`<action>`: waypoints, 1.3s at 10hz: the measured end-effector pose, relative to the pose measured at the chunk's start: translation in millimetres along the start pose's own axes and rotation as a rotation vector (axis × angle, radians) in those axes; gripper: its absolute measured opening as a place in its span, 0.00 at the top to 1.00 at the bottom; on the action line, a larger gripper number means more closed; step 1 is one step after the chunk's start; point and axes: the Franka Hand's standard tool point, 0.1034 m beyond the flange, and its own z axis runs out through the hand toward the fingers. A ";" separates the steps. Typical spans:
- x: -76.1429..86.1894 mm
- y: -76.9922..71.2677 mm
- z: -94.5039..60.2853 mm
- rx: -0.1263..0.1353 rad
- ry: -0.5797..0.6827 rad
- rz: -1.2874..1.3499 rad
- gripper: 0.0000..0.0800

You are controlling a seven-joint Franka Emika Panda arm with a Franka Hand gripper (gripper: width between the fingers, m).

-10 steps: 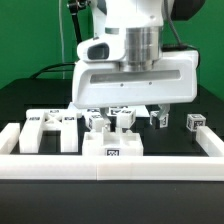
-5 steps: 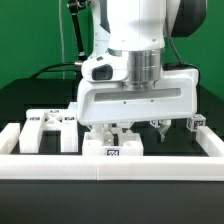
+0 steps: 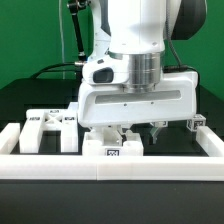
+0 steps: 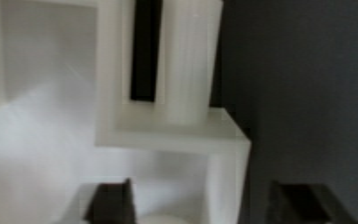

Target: Assemble chair

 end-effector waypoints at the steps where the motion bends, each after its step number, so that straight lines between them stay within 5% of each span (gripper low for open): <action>1: 0.0 0.0 0.0 0.000 0.000 0.000 0.76; 2: 0.0 0.0 0.0 0.000 0.000 0.000 0.91; 4: 0.6 0.0 -0.5 0.000 0.001 0.000 0.96; 10: 1.0 -1.2 -0.7 0.000 0.002 -0.002 0.96; 13: 8.8 -41.2 0.7 0.013 0.007 -0.006 0.96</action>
Offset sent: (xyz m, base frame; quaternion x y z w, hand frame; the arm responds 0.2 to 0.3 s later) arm 0.0000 0.0000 0.0000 0.0000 0.0000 0.0000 1.0000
